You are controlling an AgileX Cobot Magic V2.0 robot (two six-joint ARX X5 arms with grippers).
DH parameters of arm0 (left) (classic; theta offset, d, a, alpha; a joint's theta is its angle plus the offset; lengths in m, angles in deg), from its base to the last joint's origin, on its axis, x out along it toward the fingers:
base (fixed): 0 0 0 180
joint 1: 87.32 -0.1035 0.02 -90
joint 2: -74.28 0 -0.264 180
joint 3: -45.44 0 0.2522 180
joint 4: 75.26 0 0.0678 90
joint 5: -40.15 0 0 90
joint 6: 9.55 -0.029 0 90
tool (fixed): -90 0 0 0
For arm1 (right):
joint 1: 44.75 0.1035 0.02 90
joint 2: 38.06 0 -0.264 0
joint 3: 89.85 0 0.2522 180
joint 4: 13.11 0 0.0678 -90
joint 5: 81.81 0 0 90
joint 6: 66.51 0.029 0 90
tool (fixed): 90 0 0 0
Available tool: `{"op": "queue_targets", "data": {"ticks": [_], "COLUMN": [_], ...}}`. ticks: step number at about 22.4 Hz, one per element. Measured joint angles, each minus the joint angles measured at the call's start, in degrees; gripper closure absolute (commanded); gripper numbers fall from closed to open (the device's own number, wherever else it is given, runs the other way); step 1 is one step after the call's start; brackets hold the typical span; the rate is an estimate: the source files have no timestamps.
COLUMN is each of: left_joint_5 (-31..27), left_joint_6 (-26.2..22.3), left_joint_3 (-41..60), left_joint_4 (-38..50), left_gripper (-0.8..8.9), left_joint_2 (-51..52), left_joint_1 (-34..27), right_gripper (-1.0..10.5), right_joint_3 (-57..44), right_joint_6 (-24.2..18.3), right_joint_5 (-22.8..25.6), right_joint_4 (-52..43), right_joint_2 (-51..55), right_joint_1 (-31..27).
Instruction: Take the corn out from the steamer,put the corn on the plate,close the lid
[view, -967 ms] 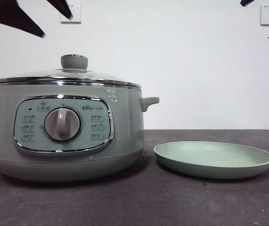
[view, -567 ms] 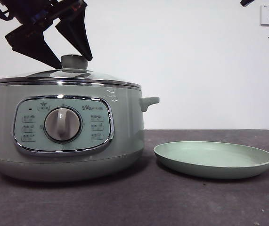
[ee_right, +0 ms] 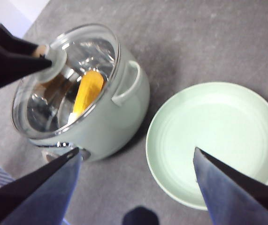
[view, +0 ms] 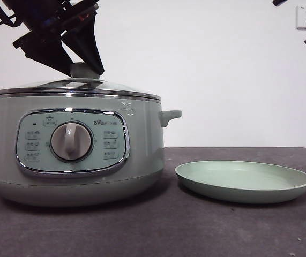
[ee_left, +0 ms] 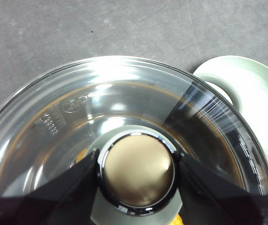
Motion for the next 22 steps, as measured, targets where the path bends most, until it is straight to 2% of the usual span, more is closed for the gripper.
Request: {"op": "queue_targets", "data": {"ticks": [4,8,16,22], "left_joint_5": [-3.2,-11.8,-28.9,-34.9], "left_joint_6": [0.1,0.0,0.0,0.0], "left_joint_3": [-0.2,-1.5,-1.8,-1.8], "left_joint_4": [-1.0,-2.0,-5.4,-7.6], "left_gripper": [8.22,8.23,8.22,8.23], "left_joint_2": [1.5,8.8,24.2,29.8], "left_joint_1": [0.3,0.2,0.0,0.0], "right_gripper": [5.5,5.5,5.5,5.5], "right_joint_3": [0.3,4.7,26.4,42.0], "right_joint_6": [2.8,3.7,2.2,-0.6], "right_joint_5": [0.2,7.1,18.5,25.1], "right_joint_4": [-4.7,-4.7,-1.9,6.1], "right_joint_2": [-2.6,-10.6,-35.0,-49.3], "right_joint_1": [4.2,14.2,32.9,38.4]}}
